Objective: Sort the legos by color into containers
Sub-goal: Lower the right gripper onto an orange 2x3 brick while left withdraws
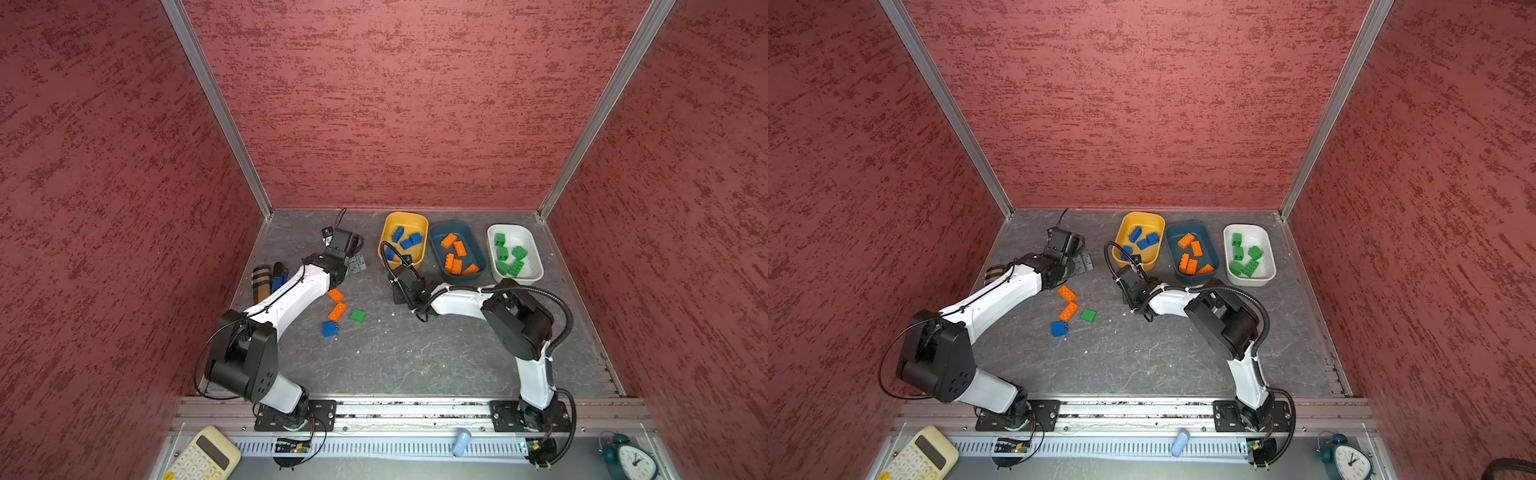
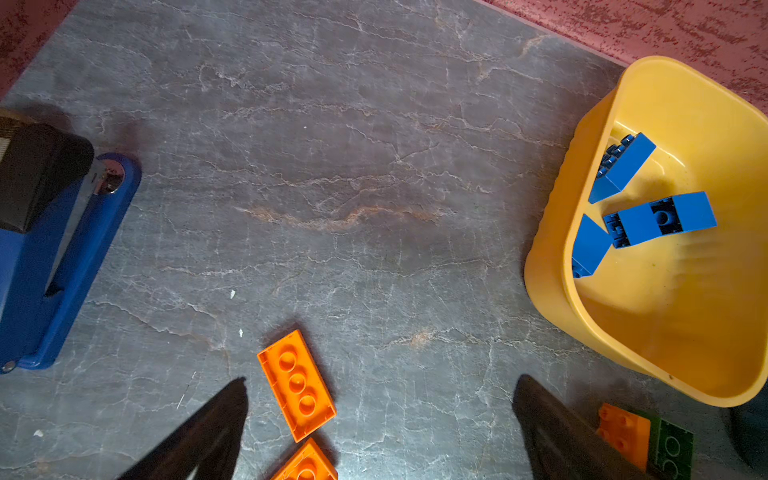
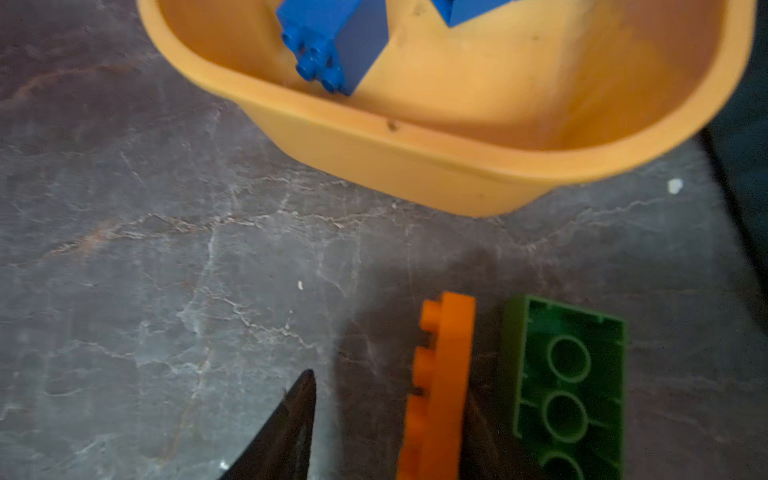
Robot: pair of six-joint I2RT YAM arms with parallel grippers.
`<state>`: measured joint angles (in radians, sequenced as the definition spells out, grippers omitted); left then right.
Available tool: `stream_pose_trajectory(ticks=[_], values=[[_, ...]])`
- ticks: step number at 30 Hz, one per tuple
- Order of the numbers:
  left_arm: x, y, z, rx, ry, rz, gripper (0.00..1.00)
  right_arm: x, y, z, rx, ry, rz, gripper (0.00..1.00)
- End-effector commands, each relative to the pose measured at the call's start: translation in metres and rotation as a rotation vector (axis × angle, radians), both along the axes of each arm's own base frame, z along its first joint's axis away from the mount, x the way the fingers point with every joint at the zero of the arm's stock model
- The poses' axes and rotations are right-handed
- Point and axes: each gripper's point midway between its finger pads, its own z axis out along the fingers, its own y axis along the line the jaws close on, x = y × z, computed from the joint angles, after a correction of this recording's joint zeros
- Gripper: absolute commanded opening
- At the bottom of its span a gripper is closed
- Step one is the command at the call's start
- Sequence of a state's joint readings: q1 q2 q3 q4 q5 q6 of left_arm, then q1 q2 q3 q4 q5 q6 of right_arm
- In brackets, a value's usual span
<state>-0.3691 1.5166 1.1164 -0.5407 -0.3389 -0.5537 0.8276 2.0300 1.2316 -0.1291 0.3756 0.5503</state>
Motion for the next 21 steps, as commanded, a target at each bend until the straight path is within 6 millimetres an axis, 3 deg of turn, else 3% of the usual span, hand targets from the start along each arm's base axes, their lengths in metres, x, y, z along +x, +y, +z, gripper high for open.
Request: stream_pose_trajectory(ticks=[1, 6, 13, 17, 21], values=[[0.0, 0.002, 0.004, -0.018, -0.015, 0.015, 1.0, -0.001, -0.009, -0.009, -0.037, 0.009, -0.046, 0.54], [0.001, -0.001, 0.002, -0.025, -0.009, 0.009, 1.0, -0.004, -0.007, -0.016, -0.04, 0.031, -0.025, 0.52], [0.002, -0.003, 0.002, -0.035, -0.007, 0.003, 1.0, -0.006, -0.006, -0.019, -0.072, 0.034, 0.029, 0.37], [0.002, -0.007, 0.002, -0.036, -0.008, -0.01, 1.0, -0.013, 0.0, -0.005, -0.036, 0.013, 0.108, 0.32], [0.003, -0.015, 0.005, -0.031, -0.026, -0.042, 1.0, -0.025, 0.0, 0.023, 0.002, -0.038, 0.202, 0.3]])
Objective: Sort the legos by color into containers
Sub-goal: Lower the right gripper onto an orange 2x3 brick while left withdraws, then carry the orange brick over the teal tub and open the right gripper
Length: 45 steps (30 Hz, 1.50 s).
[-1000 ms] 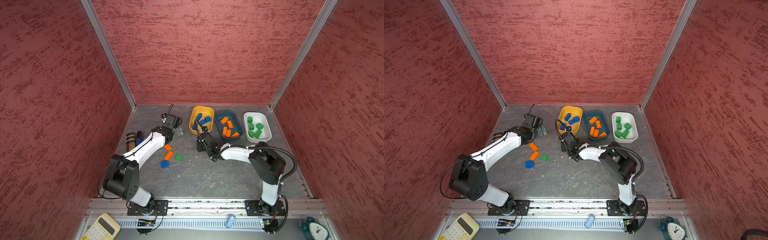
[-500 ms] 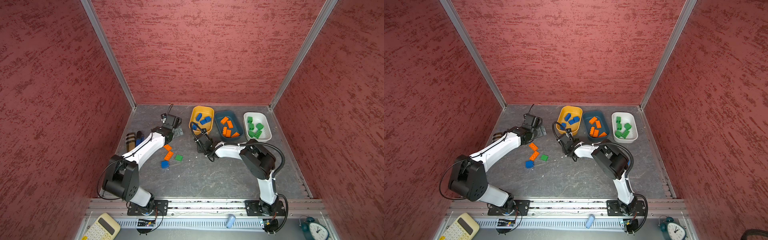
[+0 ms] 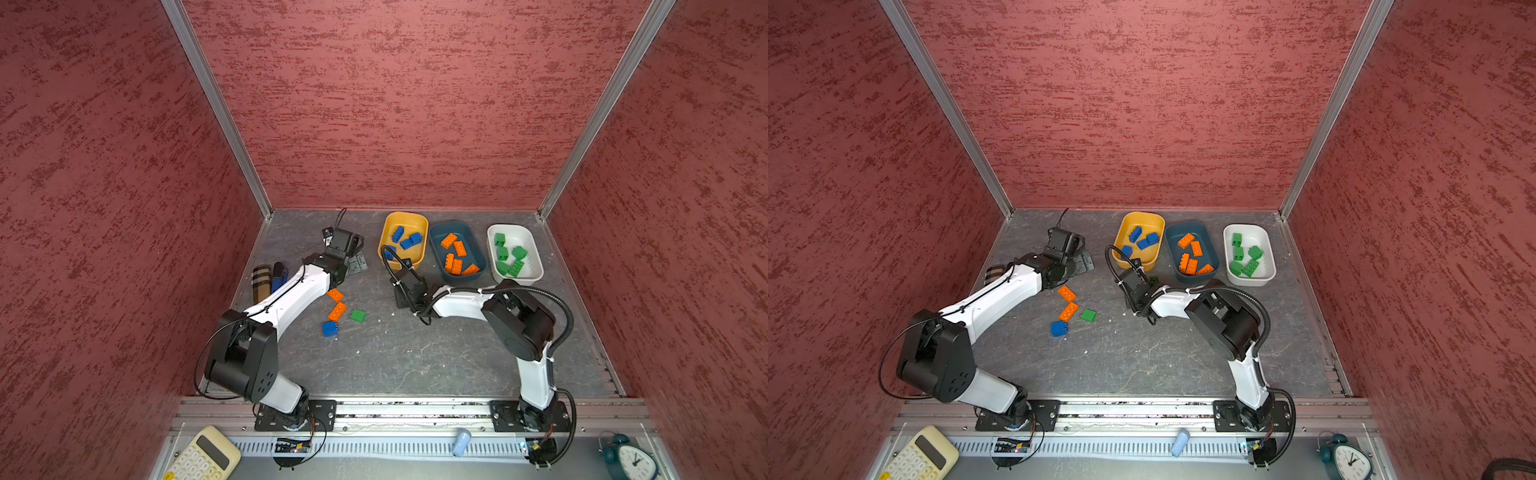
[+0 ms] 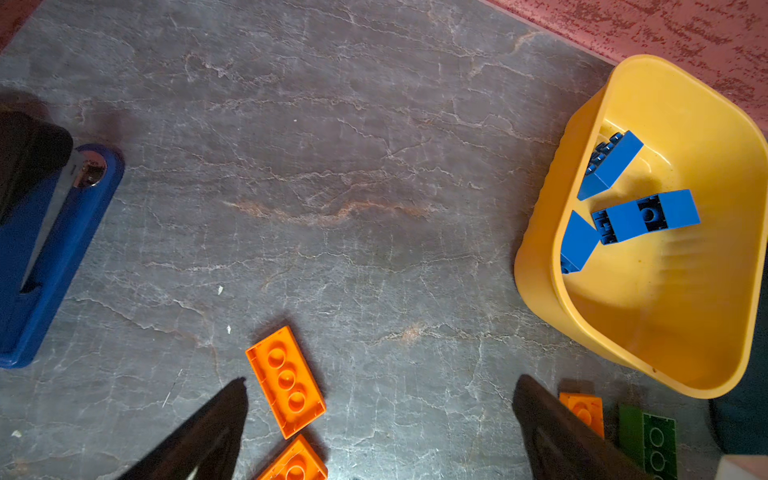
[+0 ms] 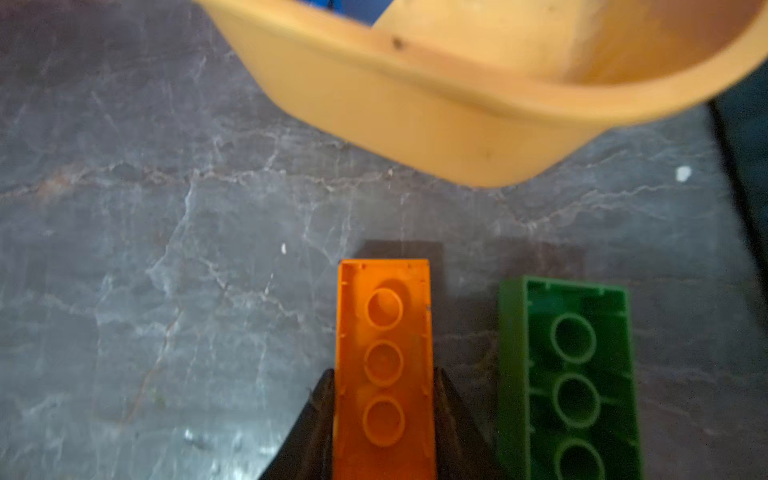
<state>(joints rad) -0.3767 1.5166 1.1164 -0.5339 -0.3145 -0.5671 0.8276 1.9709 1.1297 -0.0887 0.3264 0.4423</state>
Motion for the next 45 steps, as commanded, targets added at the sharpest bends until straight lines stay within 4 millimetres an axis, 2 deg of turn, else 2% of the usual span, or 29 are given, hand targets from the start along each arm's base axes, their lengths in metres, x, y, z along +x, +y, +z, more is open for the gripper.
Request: stream_pose_trajectory(ticks=[1, 6, 10, 13, 15, 17, 21, 22, 25, 29, 33, 36, 38, 45], values=[[0.003, -0.012, 0.005, -0.001, -0.031, -0.046, 1.0, -0.009, 0.006, 0.034, 0.051, -0.058, 0.104, 0.3], [0.002, -0.039, 0.008, -0.016, -0.064, -0.129, 0.99, -0.02, -0.02, 0.062, 0.056, -0.117, 0.112, 0.3], [0.0, -0.059, 0.01, -0.018, -0.084, -0.18, 0.99, -0.015, -0.052, 0.088, 0.096, -0.169, 0.058, 0.3], [0.0, -0.06, 0.009, -0.005, -0.077, -0.173, 1.0, -0.006, -0.076, 0.108, 0.153, -0.21, 0.035, 0.3], [0.0, -0.055, 0.006, 0.006, -0.061, -0.15, 0.99, 0.003, -0.095, 0.112, 0.193, -0.192, 0.028, 0.31], [-0.002, -0.049, 0.003, 0.015, -0.042, -0.135, 1.0, 0.014, -0.117, 0.126, 0.221, -0.196, -0.011, 0.31], [-0.007, -0.037, -0.003, 0.034, -0.013, -0.099, 1.0, 0.037, -0.153, 0.13, 0.238, -0.159, -0.079, 0.32], [-0.008, -0.035, -0.005, 0.033, -0.009, -0.092, 1.0, 0.042, -0.157, 0.12, 0.234, -0.125, -0.085, 0.32], [-0.013, -0.028, -0.011, 0.027, 0.011, -0.07, 1.0, 0.059, -0.173, 0.106, 0.212, -0.064, -0.116, 0.34], [-0.018, -0.019, -0.014, 0.026, 0.023, -0.044, 1.0, 0.084, -0.197, 0.086, 0.08, -0.023, -0.213, 0.39], [-0.021, -0.013, -0.014, 0.022, 0.021, -0.029, 1.0, 0.1, -0.201, 0.077, 0.009, 0.006, -0.233, 0.47], [-0.022, -0.009, -0.014, 0.024, 0.022, -0.023, 1.0, 0.102, -0.194, 0.085, 0.015, 0.0, -0.222, 0.62], [-0.022, -0.007, -0.014, 0.021, 0.02, -0.016, 1.0, 0.098, -0.186, 0.094, 0.025, -0.017, -0.199, 0.67], [-0.021, -0.005, -0.018, 0.011, 0.024, -0.009, 1.0, 0.065, -0.151, 0.115, 0.121, -0.036, -0.141, 0.71]])
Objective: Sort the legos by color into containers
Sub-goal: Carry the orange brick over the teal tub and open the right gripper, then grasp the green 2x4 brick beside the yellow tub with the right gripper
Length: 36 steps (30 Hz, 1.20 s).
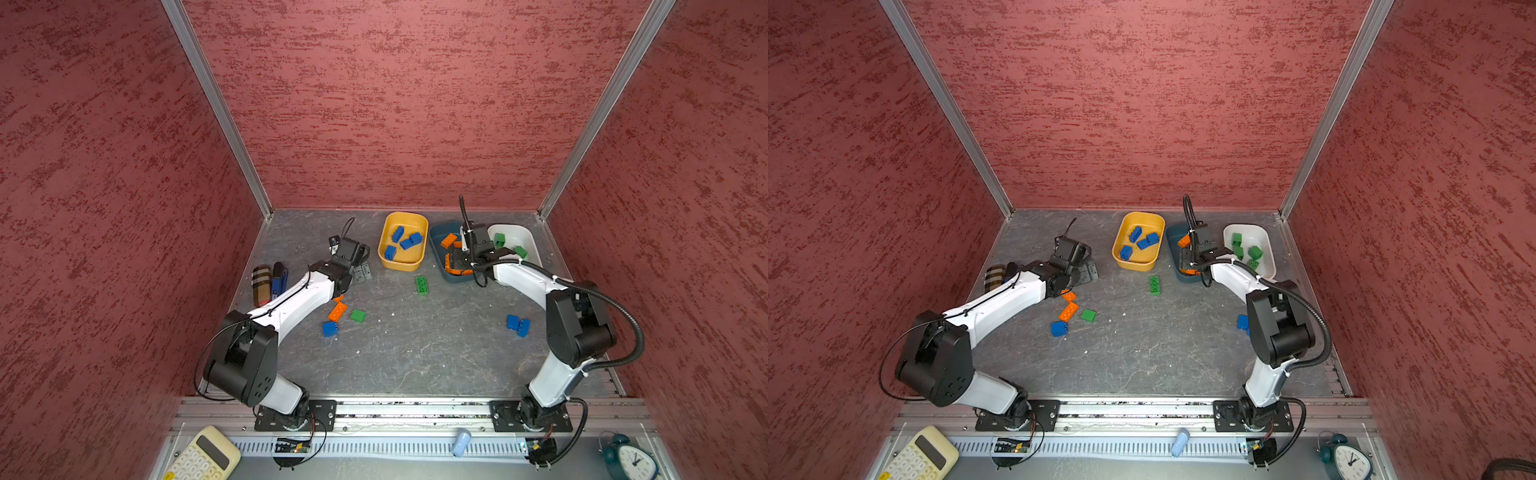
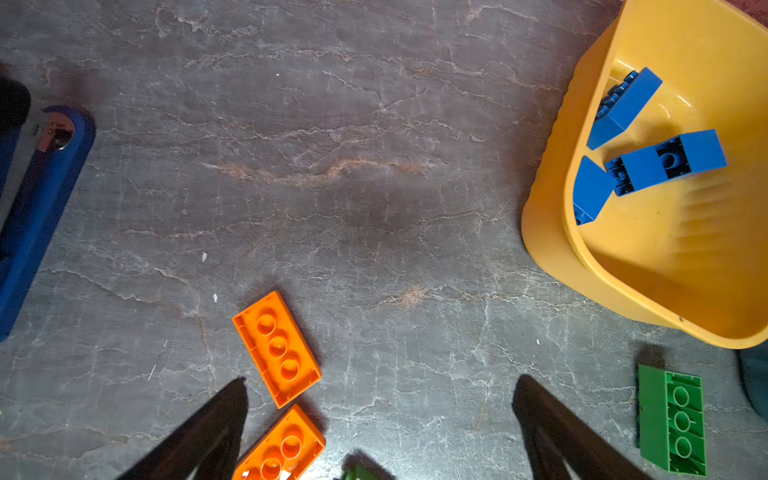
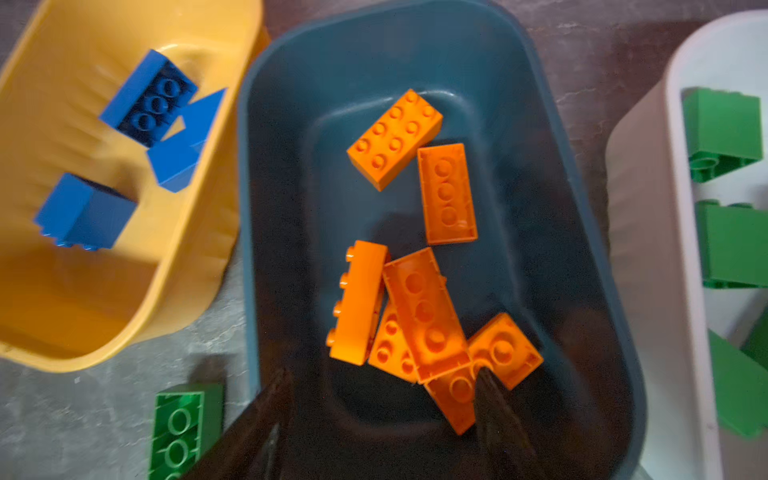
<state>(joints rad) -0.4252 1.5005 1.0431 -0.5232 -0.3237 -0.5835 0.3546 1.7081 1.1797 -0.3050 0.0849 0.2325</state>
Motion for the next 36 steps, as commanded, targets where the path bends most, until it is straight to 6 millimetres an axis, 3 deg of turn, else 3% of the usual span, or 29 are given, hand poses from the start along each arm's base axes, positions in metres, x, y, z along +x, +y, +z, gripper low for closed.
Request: stream_pose_trajectory(ticks=[1, 8, 14, 20, 28, 32, 36], values=[[-0.002, 0.005, 0.003, -0.007, -0.016, 0.021, 1.0, -0.02, 0.021, 0.02, 0.075, -0.03, 0.032, 0.72], [0.0, 0.006, -0.001, -0.012, -0.007, 0.024, 1.0, -0.052, 0.075, 0.022, 0.187, -0.034, 0.111, 0.75], [0.0, 0.007, -0.002, -0.015, -0.003, 0.027, 1.0, -0.067, 0.11, 0.009, 0.216, -0.033, 0.142, 0.76], [-0.001, 0.009, -0.002, -0.014, -0.002, 0.029, 1.0, -0.067, 0.111, -0.025, 0.118, 0.01, 0.069, 0.78], [-0.002, 0.01, -0.002, -0.015, 0.001, 0.031, 1.0, -0.064, 0.125, -0.065, 0.059, 0.113, 0.096, 0.78], [-0.002, 0.006, 0.0, -0.029, -0.009, 0.011, 1.0, -0.063, 0.127, -0.077, 0.024, 0.135, 0.101, 0.67], [0.001, -0.012, 0.006, -0.079, -0.046, -0.082, 1.0, -0.062, 0.122, -0.088, -0.028, 0.153, 0.087, 0.54]])
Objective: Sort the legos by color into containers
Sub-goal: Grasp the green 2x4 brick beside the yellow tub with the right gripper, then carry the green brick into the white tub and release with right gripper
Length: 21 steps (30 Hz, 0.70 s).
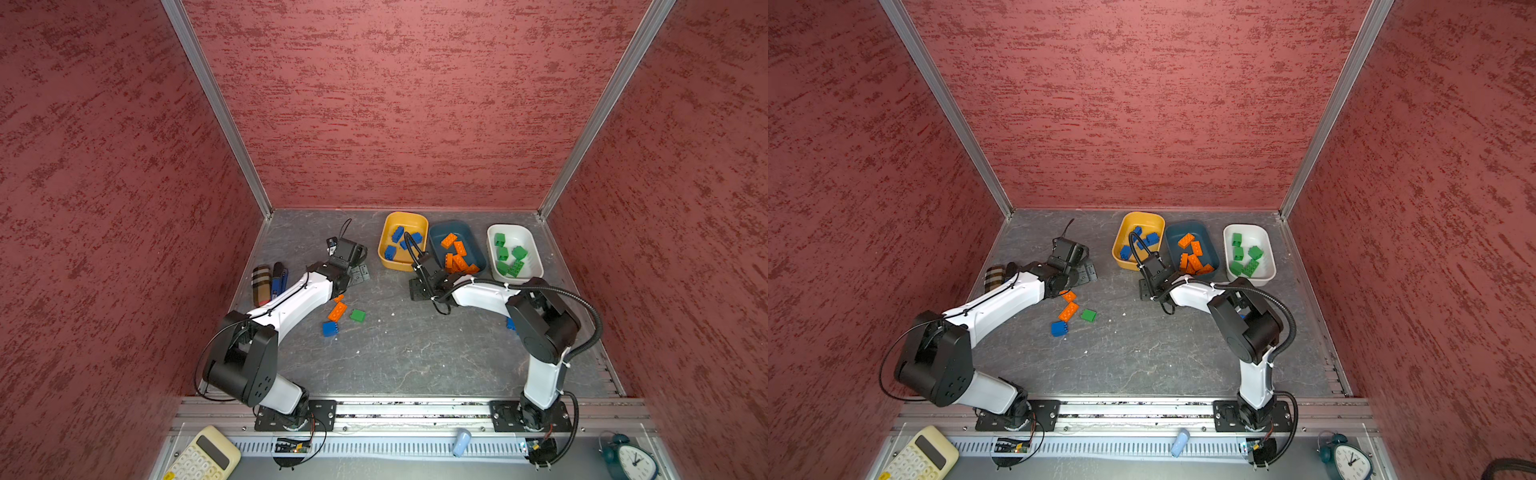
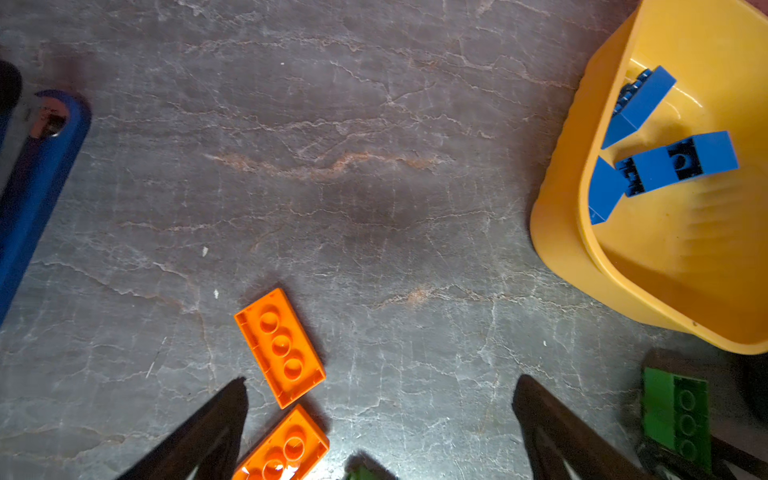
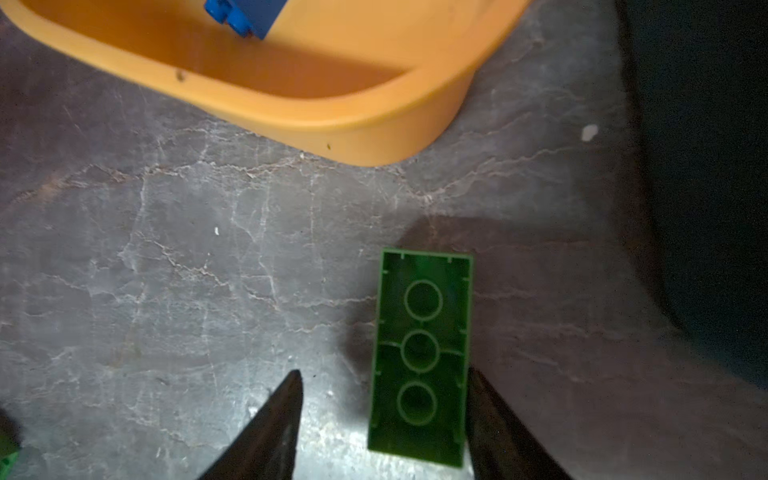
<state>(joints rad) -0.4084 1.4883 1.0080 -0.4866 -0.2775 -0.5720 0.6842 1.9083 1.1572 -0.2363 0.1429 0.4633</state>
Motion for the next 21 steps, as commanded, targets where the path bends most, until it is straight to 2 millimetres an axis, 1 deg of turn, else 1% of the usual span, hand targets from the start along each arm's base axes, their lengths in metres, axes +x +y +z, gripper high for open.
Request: stream_pose_trajectory(ticks=[1, 5, 8, 12, 15, 19, 21], values=[[0.003, -0.017, 0.014, -0.058, -0.06, -0.089, 1.0, 0.004, -0.006, -0.005, -0.06, -0.005, -0.02, 0.52], [0.001, -0.038, 0.021, -0.078, -0.099, -0.186, 0.99, 0.002, -0.006, -0.011, -0.066, 0.002, -0.007, 0.44], [-0.002, -0.05, 0.024, -0.071, -0.114, -0.234, 1.0, 0.001, -0.008, -0.006, -0.07, -0.02, 0.008, 0.37], [-0.006, -0.06, 0.028, -0.049, -0.133, -0.288, 0.99, -0.008, -0.002, 0.014, -0.025, -0.083, 0.119, 0.31], [-0.009, -0.067, 0.035, -0.051, -0.162, -0.324, 1.0, -0.017, -0.006, 0.031, -0.019, -0.132, 0.182, 0.29], [-0.011, -0.084, 0.049, -0.097, -0.218, -0.394, 1.0, -0.023, -0.018, 0.059, 0.015, -0.197, 0.211, 0.27], [-0.013, -0.095, 0.058, -0.131, -0.249, -0.434, 1.0, -0.022, -0.03, 0.074, 0.04, -0.234, 0.189, 0.27]])
